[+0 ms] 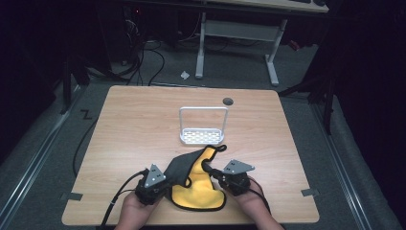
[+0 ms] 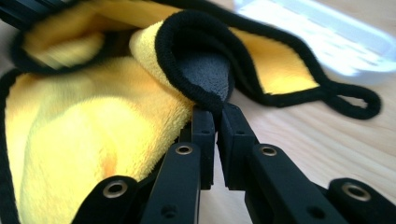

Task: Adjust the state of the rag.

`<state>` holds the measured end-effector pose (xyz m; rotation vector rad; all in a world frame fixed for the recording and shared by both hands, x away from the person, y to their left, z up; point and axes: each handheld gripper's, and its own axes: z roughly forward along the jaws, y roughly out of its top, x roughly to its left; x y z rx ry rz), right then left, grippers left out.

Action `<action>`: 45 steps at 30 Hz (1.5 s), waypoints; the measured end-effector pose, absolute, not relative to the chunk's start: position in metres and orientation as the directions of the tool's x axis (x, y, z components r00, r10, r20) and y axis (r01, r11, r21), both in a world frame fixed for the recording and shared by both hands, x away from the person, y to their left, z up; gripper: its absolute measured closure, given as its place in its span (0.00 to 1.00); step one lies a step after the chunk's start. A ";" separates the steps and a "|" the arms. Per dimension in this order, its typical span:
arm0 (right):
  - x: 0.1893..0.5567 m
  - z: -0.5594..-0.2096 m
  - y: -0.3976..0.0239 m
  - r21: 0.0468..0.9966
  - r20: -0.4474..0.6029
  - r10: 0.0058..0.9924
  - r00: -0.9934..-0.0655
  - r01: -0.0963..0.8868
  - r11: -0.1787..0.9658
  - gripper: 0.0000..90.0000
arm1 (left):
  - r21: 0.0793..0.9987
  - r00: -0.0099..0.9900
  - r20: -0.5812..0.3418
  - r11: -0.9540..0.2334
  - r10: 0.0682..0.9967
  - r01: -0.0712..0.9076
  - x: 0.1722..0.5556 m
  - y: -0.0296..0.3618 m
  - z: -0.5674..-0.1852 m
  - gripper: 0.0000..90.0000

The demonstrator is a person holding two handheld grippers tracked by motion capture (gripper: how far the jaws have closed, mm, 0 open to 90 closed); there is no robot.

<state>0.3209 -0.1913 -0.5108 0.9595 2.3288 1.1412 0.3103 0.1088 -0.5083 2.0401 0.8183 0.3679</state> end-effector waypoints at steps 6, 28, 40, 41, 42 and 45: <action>0.329 -0.498 -0.229 0.830 -0.027 0.796 -0.605 0.430 0.355 0.95 | 0.831 0.709 -0.105 -0.330 0.698 0.448 0.317 0.132 -0.506 0.95; 0.367 -0.505 -0.254 0.833 -0.004 0.863 -0.505 0.475 0.282 0.73 | 0.769 0.634 -0.160 -0.307 0.757 0.561 0.306 0.163 -0.520 0.80; 0.340 -0.492 -0.258 0.857 -0.022 0.861 -0.509 0.434 0.279 0.63 | 0.855 0.693 -0.123 -0.280 0.710 0.437 0.307 0.141 -0.489 0.70; 0.337 -0.492 -0.259 0.856 -0.019 0.863 -0.506 0.438 0.275 0.66 | 0.851 0.705 -0.118 -0.294 0.700 0.435 0.310 0.135 -0.491 0.69; 0.334 -0.493 -0.261 0.854 -0.016 0.862 -0.507 0.442 0.276 0.72 | 0.847 0.720 -0.117 -0.310 0.684 0.433 0.312 0.130 -0.492 0.70; 0.326 -0.497 -0.264 0.836 -0.011 0.859 -0.512 0.467 0.289 0.87 | 0.847 0.759 -0.094 -0.348 0.644 0.401 0.316 0.112 -0.491 0.74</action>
